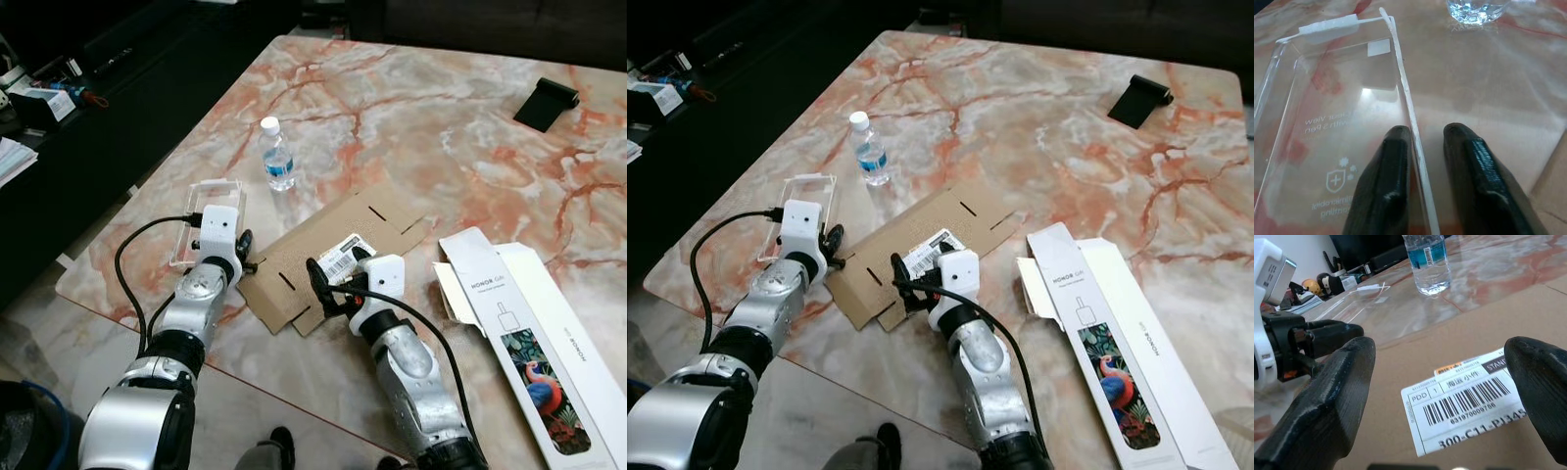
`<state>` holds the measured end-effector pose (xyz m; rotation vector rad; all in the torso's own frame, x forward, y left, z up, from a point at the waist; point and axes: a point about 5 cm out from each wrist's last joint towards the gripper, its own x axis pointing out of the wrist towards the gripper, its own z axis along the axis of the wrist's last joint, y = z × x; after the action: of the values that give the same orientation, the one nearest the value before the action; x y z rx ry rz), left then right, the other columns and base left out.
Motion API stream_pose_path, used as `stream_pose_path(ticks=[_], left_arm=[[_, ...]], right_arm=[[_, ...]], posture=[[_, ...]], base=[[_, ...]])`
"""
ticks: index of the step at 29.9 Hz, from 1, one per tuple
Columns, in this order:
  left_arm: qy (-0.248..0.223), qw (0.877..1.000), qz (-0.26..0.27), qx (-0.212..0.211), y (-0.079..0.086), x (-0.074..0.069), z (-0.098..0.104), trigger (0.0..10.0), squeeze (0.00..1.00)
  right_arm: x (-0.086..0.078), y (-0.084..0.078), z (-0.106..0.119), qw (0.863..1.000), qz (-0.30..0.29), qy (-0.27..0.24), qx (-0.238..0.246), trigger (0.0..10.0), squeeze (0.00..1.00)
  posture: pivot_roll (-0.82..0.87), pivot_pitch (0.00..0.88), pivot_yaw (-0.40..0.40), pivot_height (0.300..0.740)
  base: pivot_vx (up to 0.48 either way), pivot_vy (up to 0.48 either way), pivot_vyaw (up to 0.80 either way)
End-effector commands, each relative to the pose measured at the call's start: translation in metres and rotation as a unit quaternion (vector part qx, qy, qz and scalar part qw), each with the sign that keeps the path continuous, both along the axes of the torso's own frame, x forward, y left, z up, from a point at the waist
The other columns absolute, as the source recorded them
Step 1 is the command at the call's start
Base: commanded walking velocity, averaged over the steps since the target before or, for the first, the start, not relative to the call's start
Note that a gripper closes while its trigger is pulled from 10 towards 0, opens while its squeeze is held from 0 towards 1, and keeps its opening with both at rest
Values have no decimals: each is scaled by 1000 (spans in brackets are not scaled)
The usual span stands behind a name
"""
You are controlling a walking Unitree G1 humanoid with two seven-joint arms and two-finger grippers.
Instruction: Picking trash to rubbish bin
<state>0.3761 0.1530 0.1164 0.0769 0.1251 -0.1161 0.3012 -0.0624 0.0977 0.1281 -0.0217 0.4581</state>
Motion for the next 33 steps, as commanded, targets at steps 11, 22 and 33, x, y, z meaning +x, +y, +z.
stream_pose_path(ticks=[11, 22, 33], left_arm=[[-34, 997, 69, 21, 26, -15, -8, 10000, 0], [-105, 985, 124, 53, 31, -25, 9, 10000, 0], [-149, 975, 144, 81, 28, -38, 19, 10000, 0]], right_arm=[[19, 3, 6, 1000, 7, -12, 1, 10000, 0], [30, -2, 11, 1000, 4, -23, 0, 10000, 0], [37, -6, 17, 999, 2, -37, 1, 10000, 0]], posture=[[135, 36, 46, 740], [145, 3, 16, 740], [131, 0, -3, 740]], base=[[0, 0, 0], [0, 0, 0], [0, 0, 0]])
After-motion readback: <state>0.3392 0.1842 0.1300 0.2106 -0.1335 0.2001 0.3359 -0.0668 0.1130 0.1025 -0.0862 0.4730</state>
